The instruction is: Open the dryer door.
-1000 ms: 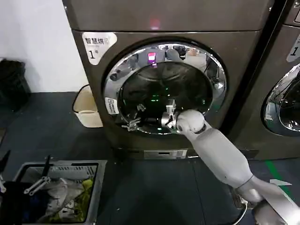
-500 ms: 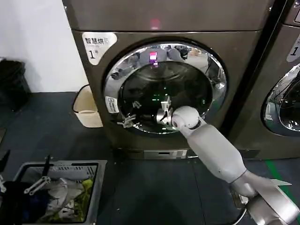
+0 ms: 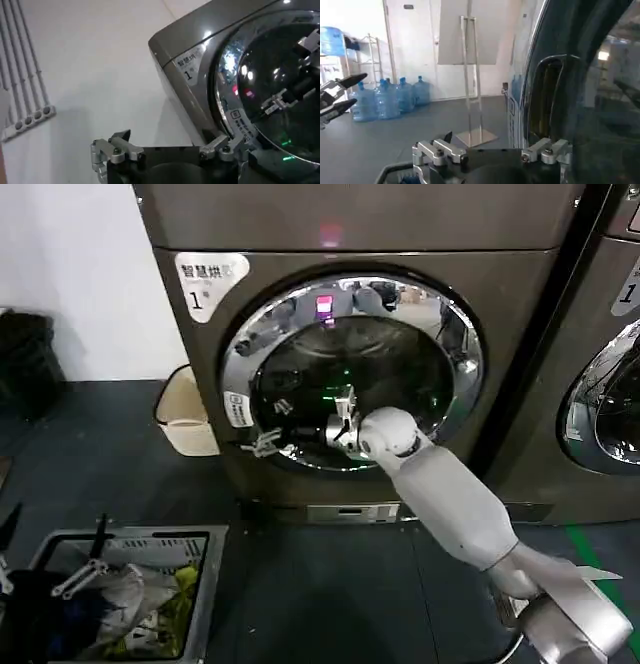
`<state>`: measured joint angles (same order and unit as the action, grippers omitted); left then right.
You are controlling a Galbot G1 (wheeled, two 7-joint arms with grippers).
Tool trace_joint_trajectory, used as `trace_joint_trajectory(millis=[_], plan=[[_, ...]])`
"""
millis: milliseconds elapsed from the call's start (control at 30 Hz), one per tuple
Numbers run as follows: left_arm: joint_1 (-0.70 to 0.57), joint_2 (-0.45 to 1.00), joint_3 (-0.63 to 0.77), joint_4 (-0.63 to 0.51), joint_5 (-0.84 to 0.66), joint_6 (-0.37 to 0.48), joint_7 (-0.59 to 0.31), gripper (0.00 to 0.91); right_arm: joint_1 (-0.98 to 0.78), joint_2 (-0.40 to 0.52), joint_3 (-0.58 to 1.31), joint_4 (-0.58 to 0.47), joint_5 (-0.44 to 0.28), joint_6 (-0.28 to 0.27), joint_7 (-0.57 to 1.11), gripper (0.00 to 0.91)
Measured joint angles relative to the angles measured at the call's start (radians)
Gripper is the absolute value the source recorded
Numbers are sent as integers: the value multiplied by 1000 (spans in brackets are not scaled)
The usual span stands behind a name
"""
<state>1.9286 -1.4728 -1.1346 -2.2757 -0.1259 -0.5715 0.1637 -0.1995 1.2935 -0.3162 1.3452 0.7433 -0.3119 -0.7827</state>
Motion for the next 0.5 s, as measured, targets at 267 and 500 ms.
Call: trace_joint_trajectory(millis=[267,500], plan=[[-27,23,6,1,-13,39,12,907,-17,-51,-22,87,62,-36,-7,907],[-73,82,33,11,-53,118,35,907,-40,-111,-37,182,120,-61,-4,907]])
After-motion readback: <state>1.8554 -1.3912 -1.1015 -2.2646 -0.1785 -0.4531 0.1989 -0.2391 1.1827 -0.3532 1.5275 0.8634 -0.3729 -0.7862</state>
